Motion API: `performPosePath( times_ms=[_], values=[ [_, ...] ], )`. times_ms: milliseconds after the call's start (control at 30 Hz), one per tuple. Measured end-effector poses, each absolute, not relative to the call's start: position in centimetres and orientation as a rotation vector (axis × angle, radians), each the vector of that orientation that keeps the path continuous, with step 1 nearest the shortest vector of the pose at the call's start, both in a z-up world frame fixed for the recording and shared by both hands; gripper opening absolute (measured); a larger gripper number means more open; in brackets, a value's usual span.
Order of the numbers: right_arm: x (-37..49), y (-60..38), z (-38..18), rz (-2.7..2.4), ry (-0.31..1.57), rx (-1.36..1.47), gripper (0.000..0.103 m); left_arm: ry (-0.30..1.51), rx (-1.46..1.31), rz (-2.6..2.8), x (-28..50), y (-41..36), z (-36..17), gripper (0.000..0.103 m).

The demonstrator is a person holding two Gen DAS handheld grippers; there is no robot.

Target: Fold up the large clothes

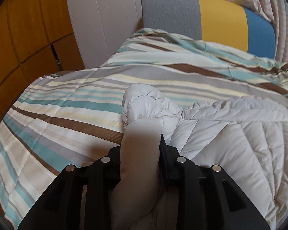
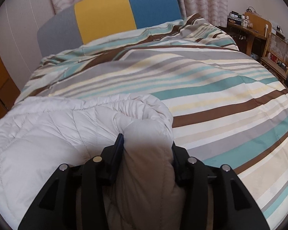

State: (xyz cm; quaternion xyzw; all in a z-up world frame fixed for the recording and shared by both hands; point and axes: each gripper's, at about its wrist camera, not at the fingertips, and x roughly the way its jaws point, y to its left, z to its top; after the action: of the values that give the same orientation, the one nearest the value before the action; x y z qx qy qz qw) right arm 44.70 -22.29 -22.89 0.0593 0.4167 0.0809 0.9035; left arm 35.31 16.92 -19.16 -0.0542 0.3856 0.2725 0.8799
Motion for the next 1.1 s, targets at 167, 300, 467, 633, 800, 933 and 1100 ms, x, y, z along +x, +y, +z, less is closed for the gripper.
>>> performPosePath(
  times_ms=[167, 300, 467, 633, 800, 933, 1100],
  values=[
    [44.9, -22.2, -23.4, 0.158, 0.872, 0.119, 0.048, 0.827, -0.094, 0.578, 35.5, 16.8, -19.3, 0.036],
    [44.9, -22.2, -23.4, 0.155, 0.875, 0.116, 0.050, 0.842, -0.100, 0.617, 34.8, 17.0, -18.3, 0.067],
    [44.9, -22.1, -23.3, 0.146, 0.874, 0.105, 0.052, 0.717, -0.216, 0.657, 30.4, 15.0, -13.6, 0.071],
    [44.7, -22.0, -23.2, 0.136, 0.865, 0.098, 0.054, 0.531, -0.258, 0.617, 27.9, 9.7, -10.5, 0.088],
    [44.6, -22.0, -23.1, 0.131, 0.862, 0.097, 0.055, 0.625, -0.021, 0.483, 32.8, 4.5, -12.1, 0.082],
    [44.6, -21.9, -23.1, 0.127, 0.856, 0.094, 0.055, 0.697, 0.000, 0.472, 35.3, 4.6, -16.2, 0.075],
    [44.5, -21.9, -23.1, 0.128, 0.855, 0.095, 0.057, 0.725, -0.013, 0.459, 36.1, 5.0, -18.9, 0.078]
  ],
)
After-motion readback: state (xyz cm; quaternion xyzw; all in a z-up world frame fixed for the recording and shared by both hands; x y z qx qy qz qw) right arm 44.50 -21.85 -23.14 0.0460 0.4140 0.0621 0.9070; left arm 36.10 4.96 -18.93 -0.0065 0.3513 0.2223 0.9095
